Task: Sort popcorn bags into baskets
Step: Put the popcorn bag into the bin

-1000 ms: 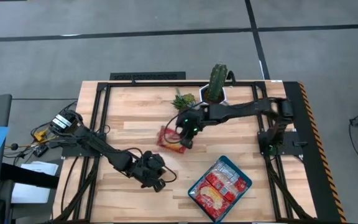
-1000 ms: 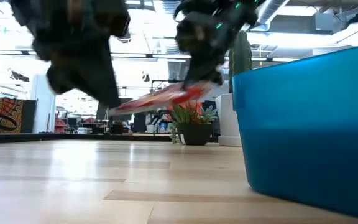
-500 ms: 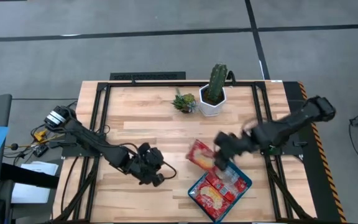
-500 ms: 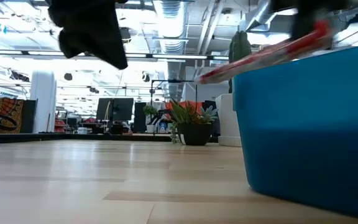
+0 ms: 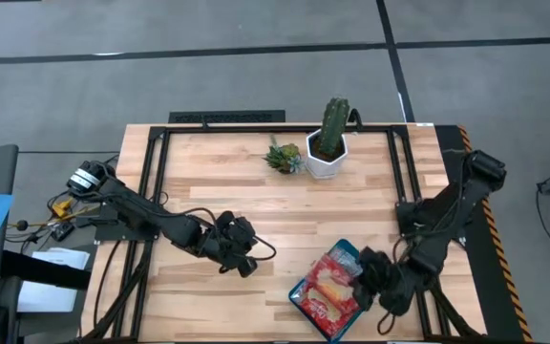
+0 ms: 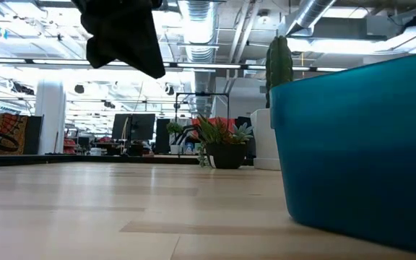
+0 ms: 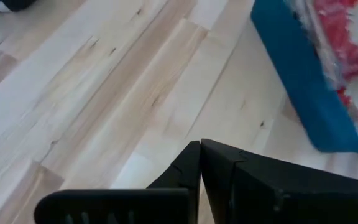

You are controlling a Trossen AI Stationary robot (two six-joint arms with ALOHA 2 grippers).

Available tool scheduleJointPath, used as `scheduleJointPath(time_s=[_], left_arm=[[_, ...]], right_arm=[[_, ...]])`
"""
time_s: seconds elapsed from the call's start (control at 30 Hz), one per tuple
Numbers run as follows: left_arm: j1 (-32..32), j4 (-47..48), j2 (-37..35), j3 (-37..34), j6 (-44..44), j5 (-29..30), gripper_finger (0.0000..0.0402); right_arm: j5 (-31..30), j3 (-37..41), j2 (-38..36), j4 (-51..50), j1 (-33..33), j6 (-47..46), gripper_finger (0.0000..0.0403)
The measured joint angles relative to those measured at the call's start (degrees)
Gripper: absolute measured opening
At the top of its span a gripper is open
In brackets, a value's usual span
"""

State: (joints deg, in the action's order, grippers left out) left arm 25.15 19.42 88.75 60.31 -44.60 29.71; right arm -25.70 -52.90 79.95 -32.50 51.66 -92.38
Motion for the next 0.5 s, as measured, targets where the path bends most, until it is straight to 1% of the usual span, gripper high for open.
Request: scheduleJointPath(time_s=[0.13, 0.23, 0.37, 0.5], left_arm=[[-0.07, 0.11, 0.02, 0.0, -0.04, -0.12, 0.0], [-0.05, 0.07, 0.02, 0.0, -0.27, -0.35, 0.0], [-0.07, 0.01, 0.03, 0.0, -0.91, -0.53, 0.0], [-0.07, 0.0, 0.04, 0.0, -1.62, -0.63, 0.0]], right_arm=[[0.29, -0.01, 3.76, 4.68, 1.88, -1.03, 0.004], [0.57, -0.02, 6.01, 8.02, 2.01, -0.74, 0.0037], [0.6, -0.04, 7.55, 12.1, 1.14, 2.97, 0.0042], [2.23, -0.04, 7.53, 13.17, 0.08, 8.15, 0.0061]])
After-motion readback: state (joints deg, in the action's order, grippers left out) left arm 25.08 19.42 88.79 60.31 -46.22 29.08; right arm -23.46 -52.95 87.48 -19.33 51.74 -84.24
